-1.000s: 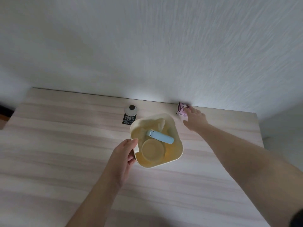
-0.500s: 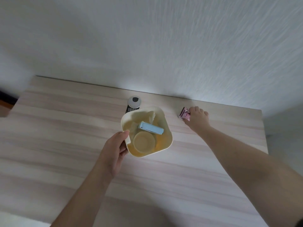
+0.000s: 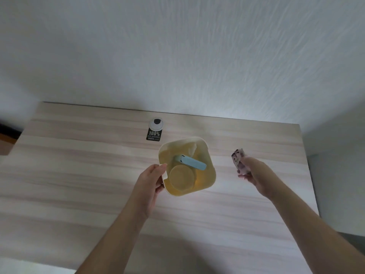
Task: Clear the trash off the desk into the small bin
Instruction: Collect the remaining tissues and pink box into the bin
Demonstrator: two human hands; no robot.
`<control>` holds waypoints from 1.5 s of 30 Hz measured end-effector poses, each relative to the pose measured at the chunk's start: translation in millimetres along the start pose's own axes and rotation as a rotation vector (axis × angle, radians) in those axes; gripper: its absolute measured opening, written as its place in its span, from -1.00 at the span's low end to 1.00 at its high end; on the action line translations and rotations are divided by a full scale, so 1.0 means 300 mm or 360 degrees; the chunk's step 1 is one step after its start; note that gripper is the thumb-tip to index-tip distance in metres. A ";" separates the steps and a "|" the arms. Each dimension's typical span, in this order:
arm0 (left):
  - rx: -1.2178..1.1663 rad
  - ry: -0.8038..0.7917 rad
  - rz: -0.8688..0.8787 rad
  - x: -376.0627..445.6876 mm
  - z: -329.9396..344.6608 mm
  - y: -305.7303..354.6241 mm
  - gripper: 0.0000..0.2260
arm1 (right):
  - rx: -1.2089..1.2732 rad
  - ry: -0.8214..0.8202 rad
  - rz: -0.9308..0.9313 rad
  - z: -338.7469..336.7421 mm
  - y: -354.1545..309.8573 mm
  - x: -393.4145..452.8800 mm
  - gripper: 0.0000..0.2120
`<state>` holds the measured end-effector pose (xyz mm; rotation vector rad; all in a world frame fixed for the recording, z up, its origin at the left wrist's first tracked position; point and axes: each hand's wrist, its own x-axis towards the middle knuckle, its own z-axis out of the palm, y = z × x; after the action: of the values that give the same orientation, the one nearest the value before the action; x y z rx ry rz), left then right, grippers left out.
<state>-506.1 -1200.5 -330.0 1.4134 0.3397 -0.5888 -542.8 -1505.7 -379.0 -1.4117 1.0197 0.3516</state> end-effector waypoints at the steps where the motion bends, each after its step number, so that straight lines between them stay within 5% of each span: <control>1: 0.0011 -0.0004 -0.0011 -0.012 0.008 -0.006 -0.71 | 0.0156 -0.0016 -0.0108 -0.019 0.001 -0.059 -0.79; 3: 0.0016 -0.0012 -0.0019 -0.035 0.027 -0.018 -0.76 | 0.0221 0.0019 -0.0395 -0.045 -0.002 -0.192 -0.74; 10: 0.0083 -0.0063 -0.0002 -0.147 0.097 -0.061 -0.82 | -0.0726 0.0395 -0.1564 0.005 -0.065 -0.516 -0.76; 15: 0.0085 -0.0123 0.0004 -0.221 0.144 -0.098 -0.80 | -0.0995 0.0574 -0.1885 0.069 -0.030 -0.533 -0.68; 19: 0.0090 -0.0130 -0.0020 -0.258 0.150 -0.121 -0.76 | -0.1240 0.0507 -0.1787 0.056 0.013 -0.515 -0.61; 26: 0.0120 -0.0158 -0.0018 -0.313 0.139 -0.126 -0.40 | -0.0925 0.0471 -0.1710 -0.080 0.044 -0.528 -0.74; 32: 0.0254 -0.0327 0.0050 -0.343 0.128 -0.125 -0.45 | -0.0500 -0.0178 -0.0992 -0.134 0.097 -0.509 -0.51; 37: 0.0264 -0.0478 0.0065 -0.391 0.126 -0.128 -0.41 | -0.0259 -0.0497 -0.0820 -0.073 0.170 -0.571 -0.45; 45: 0.0461 -0.0845 -0.0040 -0.507 0.002 -0.150 -0.26 | 0.0412 -0.0308 -0.0165 0.024 0.239 -0.633 -0.33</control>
<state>-655.5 -1176.0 -282.7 1.4645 -0.1583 -1.0341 -698.9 -1417.8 -283.3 -1.1675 0.8001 0.2638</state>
